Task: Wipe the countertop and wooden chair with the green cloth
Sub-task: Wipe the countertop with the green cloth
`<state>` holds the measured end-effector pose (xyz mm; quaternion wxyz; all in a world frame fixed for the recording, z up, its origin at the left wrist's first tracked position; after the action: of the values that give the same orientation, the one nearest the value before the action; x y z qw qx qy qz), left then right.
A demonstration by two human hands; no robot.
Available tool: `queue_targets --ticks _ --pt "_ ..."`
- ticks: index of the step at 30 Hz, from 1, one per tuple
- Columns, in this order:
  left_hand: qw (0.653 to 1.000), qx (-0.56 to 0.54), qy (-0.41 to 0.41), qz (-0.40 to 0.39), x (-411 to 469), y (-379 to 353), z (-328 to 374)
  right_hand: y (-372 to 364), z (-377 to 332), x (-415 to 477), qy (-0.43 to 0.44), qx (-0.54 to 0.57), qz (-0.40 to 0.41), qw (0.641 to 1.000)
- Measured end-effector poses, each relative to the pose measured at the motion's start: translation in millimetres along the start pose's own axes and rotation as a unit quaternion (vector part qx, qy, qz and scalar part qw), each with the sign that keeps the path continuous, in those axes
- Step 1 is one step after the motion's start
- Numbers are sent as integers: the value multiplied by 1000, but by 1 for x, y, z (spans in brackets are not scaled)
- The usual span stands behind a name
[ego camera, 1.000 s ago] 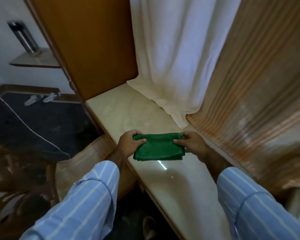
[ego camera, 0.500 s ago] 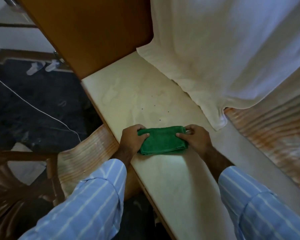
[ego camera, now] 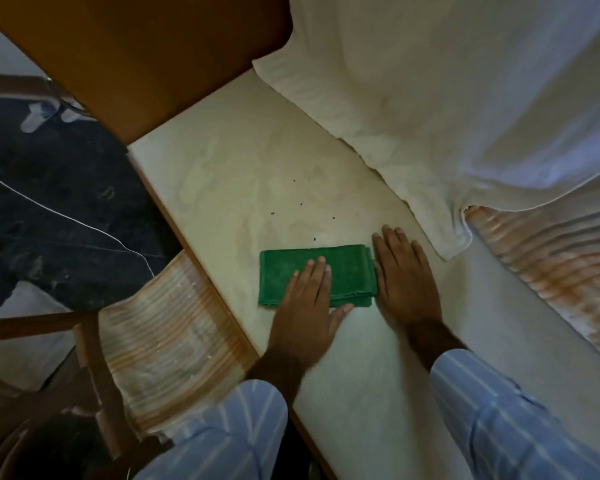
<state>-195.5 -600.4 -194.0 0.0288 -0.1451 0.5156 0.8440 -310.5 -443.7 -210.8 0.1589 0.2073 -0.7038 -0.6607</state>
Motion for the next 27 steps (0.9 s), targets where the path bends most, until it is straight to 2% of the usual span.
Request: queue_targets --ticks 8,18,22,27 --pt "1000 2 -23 19 79 42 -26 -2 -3 2 -14 -31 6 999" --pt "996 0 13 92 196 93 -76 -10 -2 3 -16 -49 37 998" --pt "996 -20 -2 89 181 90 -78 -12 -2 2 -17 -54 36 998" --pt "998 -18 -48 45 69 62 -90 -8 -3 2 -21 -53 29 998"
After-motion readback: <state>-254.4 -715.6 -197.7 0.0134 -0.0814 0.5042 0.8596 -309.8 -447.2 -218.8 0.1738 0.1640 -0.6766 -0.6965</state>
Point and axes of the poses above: each hand's wrist, its own x-axis towards the middle knuckle, its own y-axis out of the back of the hand, z = x × y, the point moved 3 cm from there along x, towards the middle knuckle, and after that the axes turned 10 degrees about -x, right-handed, at the moved point
